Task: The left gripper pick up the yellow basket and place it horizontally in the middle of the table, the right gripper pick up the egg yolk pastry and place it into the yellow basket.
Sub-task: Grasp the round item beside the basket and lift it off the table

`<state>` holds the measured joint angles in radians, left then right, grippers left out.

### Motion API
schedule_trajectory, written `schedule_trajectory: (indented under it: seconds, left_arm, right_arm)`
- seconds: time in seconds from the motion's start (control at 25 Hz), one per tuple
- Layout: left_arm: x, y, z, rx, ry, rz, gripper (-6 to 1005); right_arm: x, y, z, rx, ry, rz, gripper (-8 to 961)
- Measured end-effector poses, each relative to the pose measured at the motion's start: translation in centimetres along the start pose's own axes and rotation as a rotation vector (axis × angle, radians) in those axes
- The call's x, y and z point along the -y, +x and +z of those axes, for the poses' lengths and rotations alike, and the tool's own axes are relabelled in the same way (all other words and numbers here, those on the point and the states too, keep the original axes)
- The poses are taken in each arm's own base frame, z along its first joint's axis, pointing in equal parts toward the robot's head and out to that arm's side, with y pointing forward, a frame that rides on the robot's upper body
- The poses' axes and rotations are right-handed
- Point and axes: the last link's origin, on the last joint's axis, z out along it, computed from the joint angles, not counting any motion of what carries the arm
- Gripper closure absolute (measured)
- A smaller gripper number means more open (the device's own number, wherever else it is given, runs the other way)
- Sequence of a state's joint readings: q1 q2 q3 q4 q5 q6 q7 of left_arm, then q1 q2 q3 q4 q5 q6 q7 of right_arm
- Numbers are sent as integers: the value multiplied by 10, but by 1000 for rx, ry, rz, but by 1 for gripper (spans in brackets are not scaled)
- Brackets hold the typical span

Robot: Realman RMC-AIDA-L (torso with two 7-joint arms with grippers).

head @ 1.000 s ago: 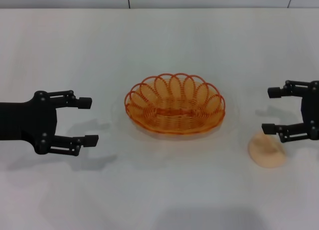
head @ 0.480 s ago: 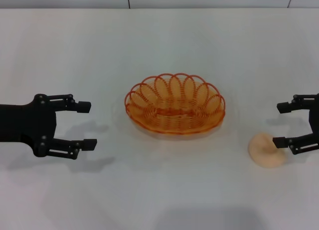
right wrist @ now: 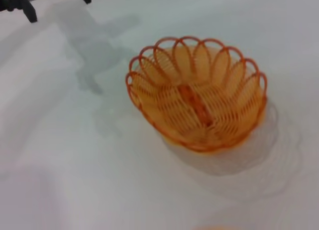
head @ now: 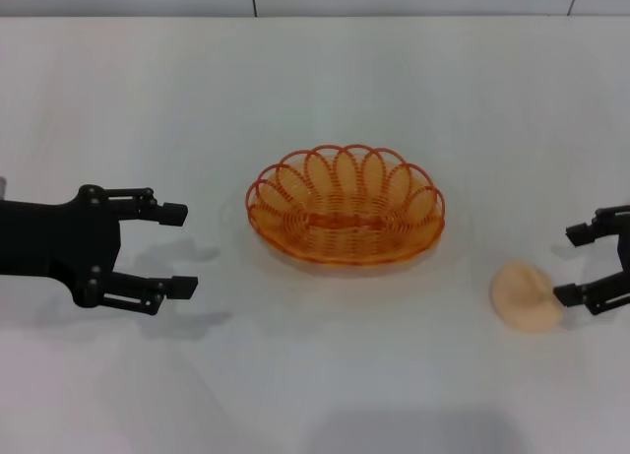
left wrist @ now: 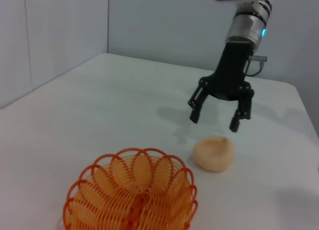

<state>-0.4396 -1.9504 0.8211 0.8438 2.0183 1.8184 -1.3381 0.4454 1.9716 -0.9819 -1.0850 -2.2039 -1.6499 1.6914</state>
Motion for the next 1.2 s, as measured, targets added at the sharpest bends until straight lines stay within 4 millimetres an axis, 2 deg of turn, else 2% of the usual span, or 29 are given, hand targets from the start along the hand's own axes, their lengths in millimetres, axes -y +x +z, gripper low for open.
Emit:
schedule_trajectory:
  seconds: [0.32,0.6,0.84,1.04,1.2]
  left_arm:
    - [1,3,1,1,2,3,145]
    - [2,4,2,1,5,6,146]
    - [2,4,2,-1,8,4,146]
    - [2,4,2,-5,9,3,146]
    - [2,4,3,-9,8,3,147]
  right_arm:
    - [-12,-3,17,-30,-63,49,93]
    - [-10,-7,39,-90,-27,66,159]
    - [-8,-7,44,-93,0,88,205]
    - [-8,-5,43,-90,4,84,383]
    - [-9,-5,43,-93,-5,72,489]
